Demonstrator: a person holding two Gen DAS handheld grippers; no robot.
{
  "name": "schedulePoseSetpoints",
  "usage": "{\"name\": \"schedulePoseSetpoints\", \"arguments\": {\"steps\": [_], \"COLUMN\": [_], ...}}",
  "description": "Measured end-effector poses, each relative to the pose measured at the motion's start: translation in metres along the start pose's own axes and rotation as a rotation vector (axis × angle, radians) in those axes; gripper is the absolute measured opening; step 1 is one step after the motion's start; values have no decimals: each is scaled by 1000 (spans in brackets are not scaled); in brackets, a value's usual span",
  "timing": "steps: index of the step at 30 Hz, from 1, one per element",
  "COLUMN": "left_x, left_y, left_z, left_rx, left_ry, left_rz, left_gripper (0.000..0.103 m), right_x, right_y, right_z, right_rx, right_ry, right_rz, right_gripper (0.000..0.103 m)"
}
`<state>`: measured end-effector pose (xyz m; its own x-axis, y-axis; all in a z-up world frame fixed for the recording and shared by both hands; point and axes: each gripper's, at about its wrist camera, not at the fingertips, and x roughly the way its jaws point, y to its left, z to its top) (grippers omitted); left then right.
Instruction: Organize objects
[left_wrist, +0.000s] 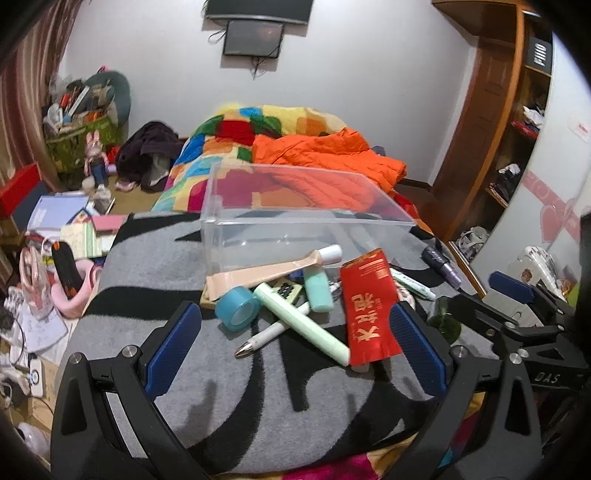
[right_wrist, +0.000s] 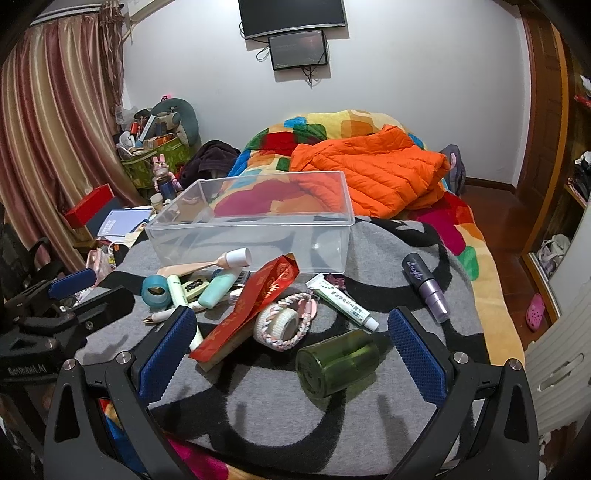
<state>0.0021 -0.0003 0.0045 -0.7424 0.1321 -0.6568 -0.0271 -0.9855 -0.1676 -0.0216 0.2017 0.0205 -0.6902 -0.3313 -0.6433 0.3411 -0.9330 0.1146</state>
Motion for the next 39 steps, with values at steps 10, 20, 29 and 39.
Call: {"name": "schedulePoseSetpoints", "arguments": {"steps": [10, 20, 29, 39], "left_x": [21, 57, 70, 64], "left_y": [30, 35, 41, 41], "left_z": [2, 0, -4, -12], "left_rx": [-7, 23, 5, -11], "left_ry": [-9, 43, 71, 64], "left_rz": [167, 196, 165, 148], "left_gripper": [102, 67, 52, 41], "right_x": [17, 41, 55, 46], "right_y": [-35, -56, -61, -66], "right_z": [-9, -19, -28, -36], "right_rx": [72, 219, 273, 236], "right_ry": [49, 116, 179, 156], "right_rz": [-55, -24, 37, -9], "right_gripper": [103, 99, 70, 62]}}
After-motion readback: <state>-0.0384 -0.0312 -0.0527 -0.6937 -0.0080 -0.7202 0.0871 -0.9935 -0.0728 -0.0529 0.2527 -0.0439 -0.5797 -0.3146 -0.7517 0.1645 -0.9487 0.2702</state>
